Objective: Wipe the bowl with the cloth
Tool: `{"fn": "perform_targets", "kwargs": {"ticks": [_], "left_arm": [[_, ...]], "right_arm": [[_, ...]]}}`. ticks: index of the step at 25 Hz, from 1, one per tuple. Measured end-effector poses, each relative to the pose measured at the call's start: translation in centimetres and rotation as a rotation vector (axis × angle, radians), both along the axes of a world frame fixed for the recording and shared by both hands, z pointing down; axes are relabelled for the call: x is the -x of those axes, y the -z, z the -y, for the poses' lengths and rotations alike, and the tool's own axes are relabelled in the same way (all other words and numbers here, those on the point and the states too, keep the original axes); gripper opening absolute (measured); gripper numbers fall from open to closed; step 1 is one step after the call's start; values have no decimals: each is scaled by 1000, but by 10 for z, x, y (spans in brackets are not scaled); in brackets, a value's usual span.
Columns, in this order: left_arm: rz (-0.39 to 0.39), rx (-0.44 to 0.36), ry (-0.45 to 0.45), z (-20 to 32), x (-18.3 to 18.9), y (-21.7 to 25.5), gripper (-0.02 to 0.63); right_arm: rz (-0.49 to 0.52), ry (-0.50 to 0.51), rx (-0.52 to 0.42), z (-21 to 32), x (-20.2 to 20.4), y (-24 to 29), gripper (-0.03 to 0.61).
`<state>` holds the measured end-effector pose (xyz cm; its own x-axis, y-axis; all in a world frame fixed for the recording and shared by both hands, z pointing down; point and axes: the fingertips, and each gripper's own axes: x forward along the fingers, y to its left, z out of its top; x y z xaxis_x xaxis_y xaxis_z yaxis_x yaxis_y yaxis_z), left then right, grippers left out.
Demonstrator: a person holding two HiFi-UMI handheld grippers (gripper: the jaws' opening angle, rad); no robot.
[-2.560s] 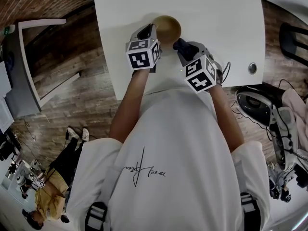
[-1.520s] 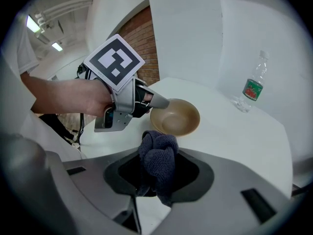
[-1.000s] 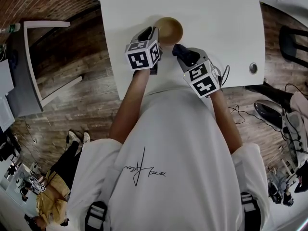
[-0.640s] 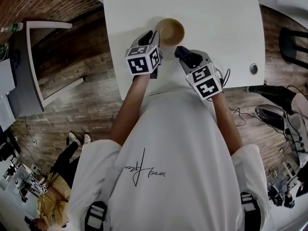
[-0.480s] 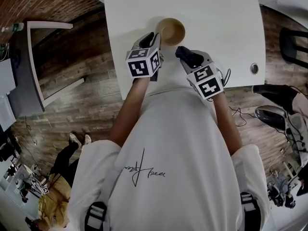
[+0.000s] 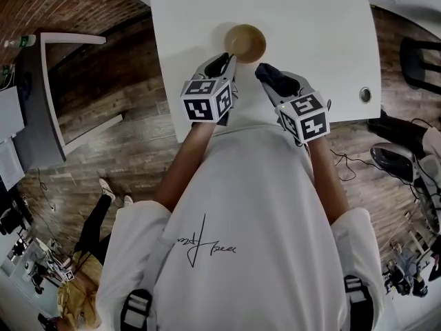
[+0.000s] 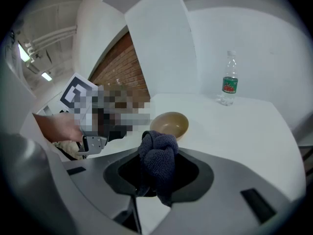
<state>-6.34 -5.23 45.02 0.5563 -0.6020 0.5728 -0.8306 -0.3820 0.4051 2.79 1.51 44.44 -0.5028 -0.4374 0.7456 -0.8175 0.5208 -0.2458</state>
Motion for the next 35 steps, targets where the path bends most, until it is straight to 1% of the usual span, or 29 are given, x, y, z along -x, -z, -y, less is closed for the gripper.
{"fn": "perform_targets", "kwargs": {"ticks": [1, 5, 8, 11, 13, 18, 23, 27, 30, 35], "left_arm": [[-15, -2, -12, -2, -2, 5, 44], [-53, -42, -32, -6, -7, 30, 41], [-66, -76, -38, -6, -6, 45, 41], [-70, -106, -24, -6, -2, 59, 40], [-75, -129, -13, -7, -2, 70, 15], [-93, -184, -4, -11, -2, 97, -9], [-106, -211, 0, -15, 0, 114, -11], [-128, -246, -1, -19, 1, 132, -11], [-128, -270, 1, -20, 2, 142, -11], [-135, -281, 15, -22, 10, 150, -9]], "right_arm": [[7, -15, -13, 2, -2, 4, 121], [57, -55, -36, 7, -9, 20, 121], [73, -71, -62, 11, -13, 29, 121], [107, -80, -92, 13, -15, 45, 121], [128, -80, -114, 13, -16, 57, 121], [151, -80, -181, 13, -21, 90, 121], [174, -66, -235, 11, -20, 117, 121], [185, -63, -258, 7, -21, 131, 121], [193, -64, -280, 5, -22, 141, 121], [193, -64, -311, 2, -25, 157, 120]]}}
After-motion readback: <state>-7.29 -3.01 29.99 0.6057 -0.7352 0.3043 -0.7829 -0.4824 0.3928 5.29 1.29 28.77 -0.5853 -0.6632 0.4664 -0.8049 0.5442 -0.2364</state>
